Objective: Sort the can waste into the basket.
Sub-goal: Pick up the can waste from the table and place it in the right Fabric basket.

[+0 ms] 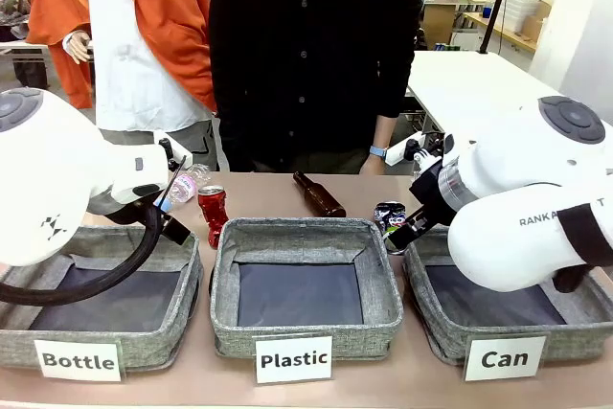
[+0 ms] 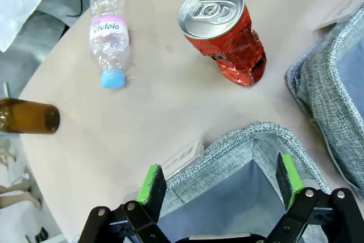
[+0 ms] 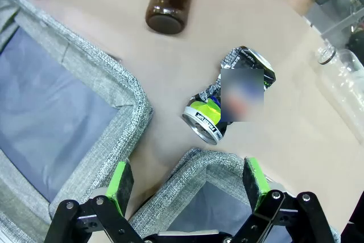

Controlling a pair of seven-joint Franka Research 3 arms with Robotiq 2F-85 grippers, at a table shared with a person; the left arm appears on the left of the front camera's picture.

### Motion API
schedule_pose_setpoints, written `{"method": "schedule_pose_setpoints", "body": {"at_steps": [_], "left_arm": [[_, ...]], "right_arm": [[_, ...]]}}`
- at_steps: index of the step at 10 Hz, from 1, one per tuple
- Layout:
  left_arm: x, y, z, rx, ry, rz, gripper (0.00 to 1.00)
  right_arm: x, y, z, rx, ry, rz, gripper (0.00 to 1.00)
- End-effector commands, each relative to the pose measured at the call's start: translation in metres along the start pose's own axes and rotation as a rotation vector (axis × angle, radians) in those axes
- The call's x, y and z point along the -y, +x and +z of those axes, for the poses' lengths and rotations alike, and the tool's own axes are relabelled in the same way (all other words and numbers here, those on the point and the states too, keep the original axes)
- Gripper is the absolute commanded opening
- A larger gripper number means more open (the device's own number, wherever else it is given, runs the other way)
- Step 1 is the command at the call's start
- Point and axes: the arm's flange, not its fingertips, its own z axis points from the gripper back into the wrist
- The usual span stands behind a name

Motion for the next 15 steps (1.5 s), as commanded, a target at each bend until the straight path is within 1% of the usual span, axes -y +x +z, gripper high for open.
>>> {"method": "schedule_pose_setpoints", "body": {"at_steps": [1,4,5,6,7,8,9,10,11,12,13,14,15], "left_arm": [[0.000,0.000,0.000,0.000,0.000,0.000,1.00],[0.000,0.000,0.000,0.000,0.000,0.000,1.00],[0.002,0.006,0.027,0.039,-0.072,0.006,1.00],[0.012,0.014,0.066,0.008,-0.121,0.034,1.00],[0.015,0.017,0.103,0.038,-0.138,0.138,1.00],[0.024,0.019,0.136,-0.017,-0.197,0.233,1.00],[0.024,0.008,0.160,-0.006,-0.228,0.293,1.00],[0.015,-0.011,0.191,0.036,-0.338,0.302,1.00],[-0.010,-0.032,0.209,0.092,-0.249,0.353,1.00],[-0.043,-0.056,0.230,0.135,-0.293,0.406,1.00],[-0.073,-0.091,0.248,0.201,-0.338,0.487,1.00],[-0.103,-0.137,0.254,0.281,-0.401,0.591,1.00],[-0.123,-0.178,0.254,0.355,-0.475,0.679,1.00]], "right_arm": [[0.000,0.000,0.000,0.000,0.000,-0.001,1.00],[0.000,0.000,0.000,0.000,0.000,0.000,1.00],[0.007,0.005,0.019,-0.038,0.019,-0.020,1.00],[0.013,0.008,0.045,-0.033,0.072,-0.061,1.00],[0.016,0.011,0.076,-0.059,0.152,-0.102,1.00],[0.017,0.016,0.106,-0.114,0.160,-0.259,1.00],[0.022,0.013,0.136,-0.123,0.208,-0.340,1.00],[0.033,0.001,0.171,-0.106,0.323,-0.406,1.00],[0.048,-0.018,0.199,-0.041,0.397,-0.420,1.00],[0.070,-0.041,0.224,0.015,0.469,-0.474,1.00],[0.096,-0.068,0.242,0.085,0.534,-0.570,1.00],[0.128,-0.103,0.253,0.162,0.637,-0.668,1.00],[0.154,-0.136,0.255,0.230,0.699,-0.766,1.00]]}}
